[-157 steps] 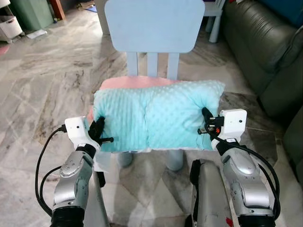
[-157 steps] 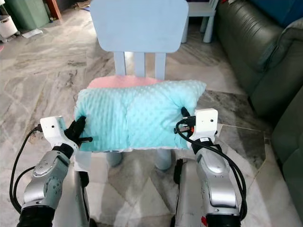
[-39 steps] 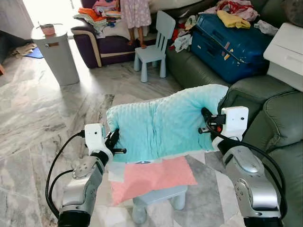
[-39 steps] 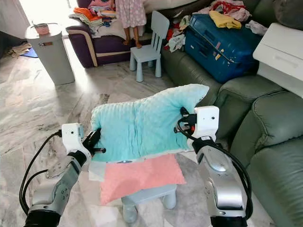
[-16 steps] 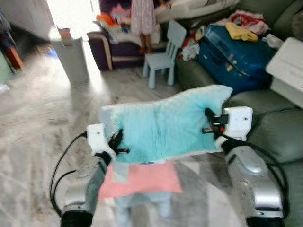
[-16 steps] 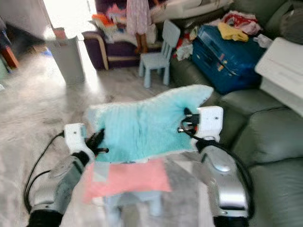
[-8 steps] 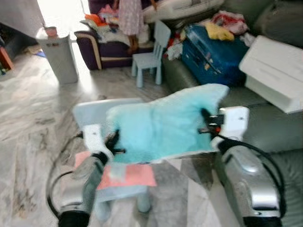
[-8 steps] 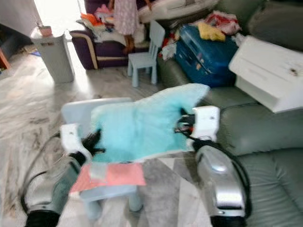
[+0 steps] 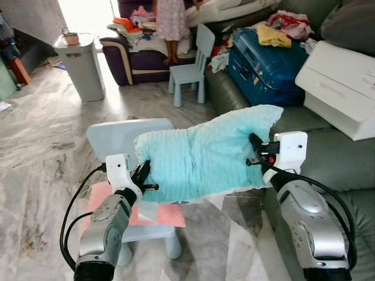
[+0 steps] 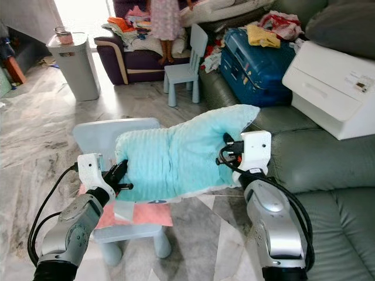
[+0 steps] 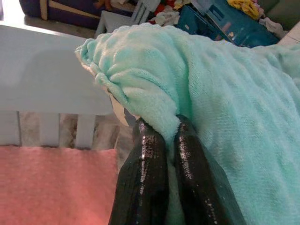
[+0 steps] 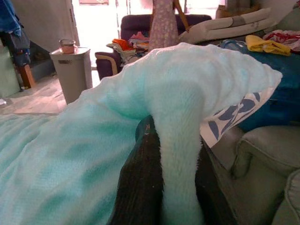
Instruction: Move the pillow to the sofa
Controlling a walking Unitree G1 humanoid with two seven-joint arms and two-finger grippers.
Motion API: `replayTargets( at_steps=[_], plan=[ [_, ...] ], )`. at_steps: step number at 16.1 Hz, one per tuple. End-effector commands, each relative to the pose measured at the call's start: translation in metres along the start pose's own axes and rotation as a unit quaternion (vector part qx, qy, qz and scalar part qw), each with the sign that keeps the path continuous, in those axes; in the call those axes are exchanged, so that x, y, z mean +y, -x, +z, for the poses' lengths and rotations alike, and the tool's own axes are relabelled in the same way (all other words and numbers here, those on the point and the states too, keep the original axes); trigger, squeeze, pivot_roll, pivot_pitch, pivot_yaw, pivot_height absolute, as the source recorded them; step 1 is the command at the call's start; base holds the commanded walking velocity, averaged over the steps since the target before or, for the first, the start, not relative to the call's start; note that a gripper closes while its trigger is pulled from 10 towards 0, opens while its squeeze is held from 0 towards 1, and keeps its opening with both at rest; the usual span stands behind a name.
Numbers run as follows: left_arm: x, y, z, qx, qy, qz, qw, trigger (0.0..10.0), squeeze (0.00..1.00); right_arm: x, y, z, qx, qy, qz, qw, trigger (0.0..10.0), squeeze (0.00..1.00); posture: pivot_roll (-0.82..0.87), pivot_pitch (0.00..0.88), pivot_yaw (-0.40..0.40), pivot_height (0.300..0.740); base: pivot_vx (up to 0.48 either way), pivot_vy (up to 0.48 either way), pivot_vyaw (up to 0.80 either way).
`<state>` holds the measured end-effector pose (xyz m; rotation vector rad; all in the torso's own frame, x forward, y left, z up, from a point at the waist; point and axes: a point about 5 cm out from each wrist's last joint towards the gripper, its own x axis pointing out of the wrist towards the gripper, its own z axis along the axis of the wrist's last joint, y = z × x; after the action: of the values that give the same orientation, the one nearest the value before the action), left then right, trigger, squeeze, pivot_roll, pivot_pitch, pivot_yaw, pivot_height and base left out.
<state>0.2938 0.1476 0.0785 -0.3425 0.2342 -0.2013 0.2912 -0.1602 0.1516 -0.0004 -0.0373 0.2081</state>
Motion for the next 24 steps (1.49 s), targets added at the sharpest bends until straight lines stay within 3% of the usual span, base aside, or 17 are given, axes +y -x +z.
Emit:
replayTargets(
  at_steps=[1,7,24],
  plan=[
    [0.0008,-0.0013,0.0076,-0.009,-0.002,0.003,1.000,10.0,0.00,0.0027,-0.0031,0.0068,-0.015,0.000,0.005,1.000,10.0,0.00,-0.16,0.000,0.009,0.740,0.000,0.000,0.00],
    [0.0013,-0.0010,0.0075,-0.008,0.004,0.003,1.000,10.0,0.00,0.0027,-0.0027,0.0047,-0.011,-0.006,0.001,1.000,10.0,0.00,-0.16,0.000,0.012,0.740,0.000,0.000,0.00],
    [0.0008,-0.0011,0.0052,0.002,0.013,0.003,1.000,10.0,0.00,0.0029,-0.0016,0.0039,-0.006,-0.011,-0.001,1.000,10.0,0.00,-0.17,0.000,0.015,0.740,0.000,0.000,-0.80]
  ],
)
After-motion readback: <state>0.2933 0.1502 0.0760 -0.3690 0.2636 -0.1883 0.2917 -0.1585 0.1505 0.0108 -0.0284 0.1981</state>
